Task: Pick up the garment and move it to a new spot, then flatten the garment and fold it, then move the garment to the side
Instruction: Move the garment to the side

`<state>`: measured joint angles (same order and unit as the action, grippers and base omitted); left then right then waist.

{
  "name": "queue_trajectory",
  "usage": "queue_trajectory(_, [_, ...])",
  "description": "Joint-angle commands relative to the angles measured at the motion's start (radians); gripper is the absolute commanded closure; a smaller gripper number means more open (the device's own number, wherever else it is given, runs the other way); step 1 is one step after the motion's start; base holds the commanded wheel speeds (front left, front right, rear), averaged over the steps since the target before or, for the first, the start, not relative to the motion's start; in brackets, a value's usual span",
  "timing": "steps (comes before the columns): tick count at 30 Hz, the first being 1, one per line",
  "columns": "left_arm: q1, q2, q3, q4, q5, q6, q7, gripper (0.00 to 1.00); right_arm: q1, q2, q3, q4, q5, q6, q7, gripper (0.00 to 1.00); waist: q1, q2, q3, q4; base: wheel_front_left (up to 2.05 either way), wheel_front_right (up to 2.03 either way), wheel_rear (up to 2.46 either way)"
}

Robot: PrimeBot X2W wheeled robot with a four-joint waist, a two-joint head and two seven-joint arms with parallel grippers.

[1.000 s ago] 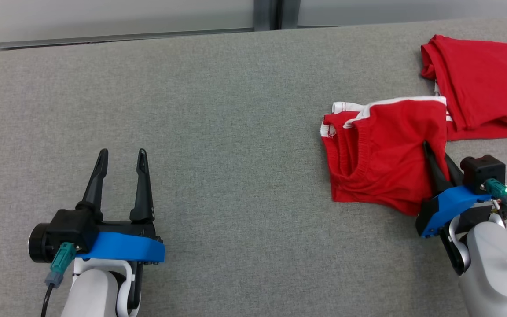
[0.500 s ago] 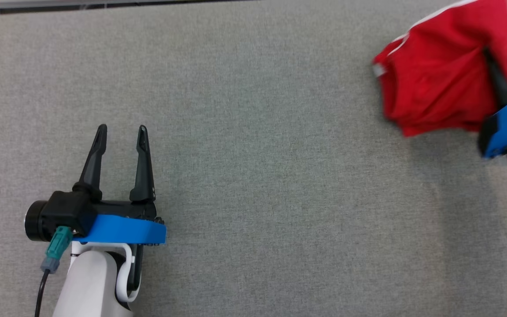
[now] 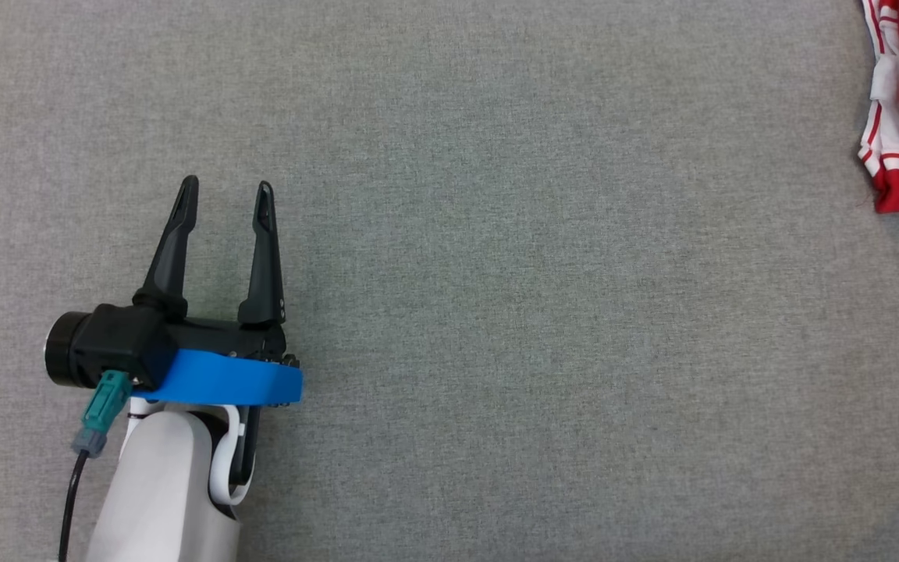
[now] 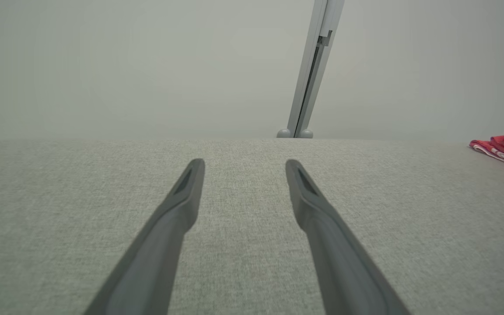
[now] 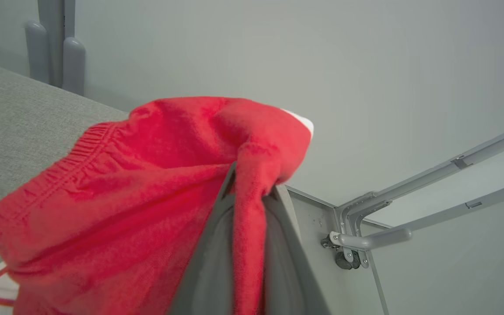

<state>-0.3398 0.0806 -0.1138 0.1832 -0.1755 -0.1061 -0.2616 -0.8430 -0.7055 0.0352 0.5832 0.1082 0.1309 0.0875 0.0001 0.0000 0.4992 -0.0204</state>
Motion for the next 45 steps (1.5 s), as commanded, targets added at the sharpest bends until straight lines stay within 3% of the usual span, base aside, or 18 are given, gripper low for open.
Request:
queue_trajectory(1, [-0.02, -0.003, -0.007, 0.001, 0.001, -0.003, -0.004, 0.0, -0.03, -0.014, 0.002, 0.012, 0.008, 0.0, 0.001, 1.0, -0.0001, 0.0, 0.003, 0.003, 0.0, 0.0, 0.0])
queue_trajectory(8, [-0.037, -0.004, -0.01, 0.0, -0.002, -0.007, -0.004, 0.0, -0.075, -0.015, 0.006, 0.071, -0.027, 0.0, 0.01, 1.0, -0.0001, 0.0, 0.017, 0.011, 0.0, 0.0, 0.0])
queue_trajectory(9, [-0.038, -0.003, -0.009, -0.001, -0.002, -0.008, -0.004, 0.0, -0.084, -0.008, 0.005, 0.076, -0.036, 0.0, 0.006, 0.61, -0.0001, 0.0, 0.019, 0.012, 0.0, 0.0, 0.0])
queue_trajectory(10, [-0.038, -0.002, -0.007, -0.001, -0.002, -0.009, -0.004, 0.0, -0.088, -0.001, 0.001, 0.083, -0.044, 0.0, 0.006, 0.0, -0.0001, 0.0, 0.021, 0.013, 0.0, 0.0, 0.0])
queue_trajectory(23, [0.01, -0.002, 0.034, 0.015, -0.004, -0.003, -0.004, 0.0, -0.075, 0.092, -0.085, 0.074, -0.16, 0.0, -0.069, 0.0, -0.0001, 0.0, -0.04, 0.015, 0.0, 0.0, 0.0])
queue_trajectory(29, [0.062, -0.005, 0.063, 0.024, -0.008, 0.006, -0.004, 0.0, -0.019, 0.205, -0.092, 0.012, -0.141, 0.0, -0.161, 0.0, -0.0001, 0.0, -0.124, 0.018, 0.0, 0.0, 0.0])
queue_trajectory(45, [0.22, -0.004, 0.101, 0.036, 0.006, 0.033, -0.004, 0.0, 0.229, 0.537, 0.044, -0.053, -0.033, 0.0, -0.328, 0.0, -0.0001, 0.0, -0.349, 0.078, 0.0, 0.0, 0.0])
